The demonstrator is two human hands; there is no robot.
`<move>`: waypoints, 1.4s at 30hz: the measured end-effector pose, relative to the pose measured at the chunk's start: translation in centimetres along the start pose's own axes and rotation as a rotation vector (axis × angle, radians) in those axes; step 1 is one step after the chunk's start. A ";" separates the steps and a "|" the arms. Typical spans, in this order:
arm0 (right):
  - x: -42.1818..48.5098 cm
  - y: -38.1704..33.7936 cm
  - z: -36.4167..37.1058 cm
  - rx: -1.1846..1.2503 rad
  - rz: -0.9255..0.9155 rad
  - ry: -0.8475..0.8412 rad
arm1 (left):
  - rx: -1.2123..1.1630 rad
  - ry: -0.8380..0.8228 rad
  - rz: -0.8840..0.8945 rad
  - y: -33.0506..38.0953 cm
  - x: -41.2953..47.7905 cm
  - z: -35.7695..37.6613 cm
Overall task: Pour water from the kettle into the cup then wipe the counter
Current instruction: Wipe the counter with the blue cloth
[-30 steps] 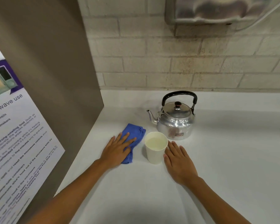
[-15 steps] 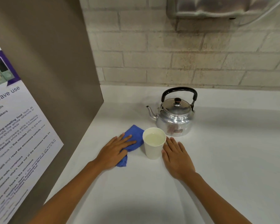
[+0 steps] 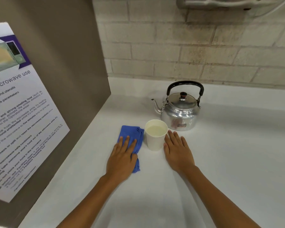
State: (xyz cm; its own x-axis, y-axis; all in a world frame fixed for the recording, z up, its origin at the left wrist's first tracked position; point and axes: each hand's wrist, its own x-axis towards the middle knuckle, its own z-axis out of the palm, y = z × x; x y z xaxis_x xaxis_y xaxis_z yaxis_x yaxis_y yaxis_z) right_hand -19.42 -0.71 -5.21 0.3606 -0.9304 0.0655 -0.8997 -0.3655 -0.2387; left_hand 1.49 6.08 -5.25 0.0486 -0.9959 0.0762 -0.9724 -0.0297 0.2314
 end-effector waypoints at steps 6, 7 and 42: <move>-0.2 0.3 -0.1 0.003 -0.012 0.004 | 0.023 -0.034 -0.074 -1.6 0.1 -2.1; -0.2 0.3 -0.1 0.008 -0.012 0.003 | 0.003 -0.029 -0.114 -1.9 -0.8 -2.4; -0.1 0.0 -0.2 0.012 0.024 -0.024 | 0.052 0.007 0.079 4.9 -10.7 -1.9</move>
State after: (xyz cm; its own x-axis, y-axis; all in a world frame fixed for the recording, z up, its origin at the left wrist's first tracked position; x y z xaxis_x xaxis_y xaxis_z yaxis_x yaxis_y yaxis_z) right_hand -19.50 -0.67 -5.05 0.3452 -0.9378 0.0360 -0.9051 -0.3428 -0.2514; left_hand -3.40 16.78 -3.12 -0.0274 -0.9947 0.0986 -0.9837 0.0443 0.1742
